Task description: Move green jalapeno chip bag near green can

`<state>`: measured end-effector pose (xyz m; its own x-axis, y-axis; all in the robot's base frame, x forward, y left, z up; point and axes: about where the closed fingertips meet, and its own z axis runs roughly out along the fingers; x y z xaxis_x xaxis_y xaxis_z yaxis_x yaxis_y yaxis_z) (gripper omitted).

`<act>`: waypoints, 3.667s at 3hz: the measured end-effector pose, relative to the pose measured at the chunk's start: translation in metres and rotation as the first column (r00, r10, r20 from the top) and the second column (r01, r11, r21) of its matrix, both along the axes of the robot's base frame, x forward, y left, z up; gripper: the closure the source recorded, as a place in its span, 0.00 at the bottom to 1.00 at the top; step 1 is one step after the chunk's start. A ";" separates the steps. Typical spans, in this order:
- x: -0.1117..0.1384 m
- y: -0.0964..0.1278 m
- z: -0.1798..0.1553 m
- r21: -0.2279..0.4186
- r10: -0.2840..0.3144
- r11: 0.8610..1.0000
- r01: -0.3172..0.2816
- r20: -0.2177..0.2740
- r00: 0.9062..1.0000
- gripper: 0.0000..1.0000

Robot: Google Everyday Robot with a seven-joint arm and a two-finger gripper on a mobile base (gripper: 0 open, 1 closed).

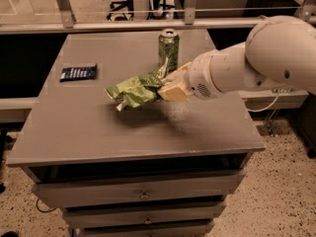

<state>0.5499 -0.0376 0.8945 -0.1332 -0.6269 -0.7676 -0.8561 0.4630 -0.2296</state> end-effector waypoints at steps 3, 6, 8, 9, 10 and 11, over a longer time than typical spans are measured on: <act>0.048 -0.087 0.023 -0.193 -0.057 0.978 0.078 0.111 0.992 1.00; 0.122 -0.212 0.031 -0.295 -0.246 0.906 0.305 0.220 0.944 1.00; 0.156 -0.206 0.015 -0.256 -0.284 0.899 0.356 0.278 0.918 1.00; 0.166 -0.200 0.002 -0.242 -0.294 0.897 0.370 0.298 0.908 1.00; 0.171 -0.190 -0.011 -0.221 -0.308 0.899 0.378 0.295 0.905 1.00; 0.172 -0.170 -0.020 -0.195 -0.309 0.911 0.363 0.257 0.915 1.00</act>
Offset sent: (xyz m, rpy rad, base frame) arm 0.0537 -0.1054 0.0202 -0.2387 -0.1157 -0.0717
